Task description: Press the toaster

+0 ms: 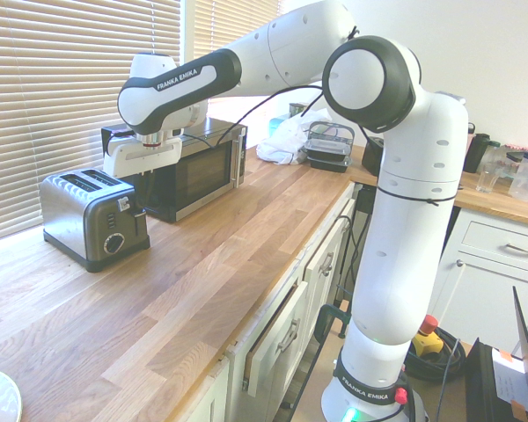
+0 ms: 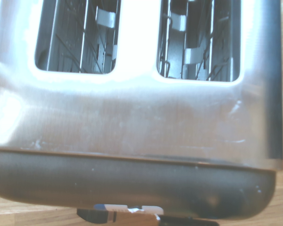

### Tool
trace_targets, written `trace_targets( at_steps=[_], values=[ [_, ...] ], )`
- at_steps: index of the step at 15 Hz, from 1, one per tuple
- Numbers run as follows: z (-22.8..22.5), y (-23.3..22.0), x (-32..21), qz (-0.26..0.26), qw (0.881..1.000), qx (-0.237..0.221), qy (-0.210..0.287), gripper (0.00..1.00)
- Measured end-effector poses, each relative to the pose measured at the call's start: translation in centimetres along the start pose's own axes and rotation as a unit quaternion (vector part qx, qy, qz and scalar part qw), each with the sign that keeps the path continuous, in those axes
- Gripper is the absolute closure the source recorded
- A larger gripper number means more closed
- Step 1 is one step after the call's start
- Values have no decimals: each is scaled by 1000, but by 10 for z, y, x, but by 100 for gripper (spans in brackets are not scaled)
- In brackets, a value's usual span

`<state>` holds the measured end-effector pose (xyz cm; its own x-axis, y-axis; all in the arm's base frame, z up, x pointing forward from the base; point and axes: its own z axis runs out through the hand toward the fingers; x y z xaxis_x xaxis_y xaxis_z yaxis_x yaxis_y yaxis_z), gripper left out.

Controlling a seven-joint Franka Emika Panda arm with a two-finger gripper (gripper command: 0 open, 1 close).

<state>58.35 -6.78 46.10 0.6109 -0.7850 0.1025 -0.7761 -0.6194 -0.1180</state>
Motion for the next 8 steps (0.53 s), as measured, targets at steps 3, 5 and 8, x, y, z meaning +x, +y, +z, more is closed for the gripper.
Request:
trace_targets(
  at_steps=[3,5,8],
  values=[
    [5,-10,-4,-5,1000,-3,-4,100],
    [9,-17,-3,-7,1000,-6,-6,100],
    [9,-18,0,-6,1000,-9,-9,100]
  ],
)
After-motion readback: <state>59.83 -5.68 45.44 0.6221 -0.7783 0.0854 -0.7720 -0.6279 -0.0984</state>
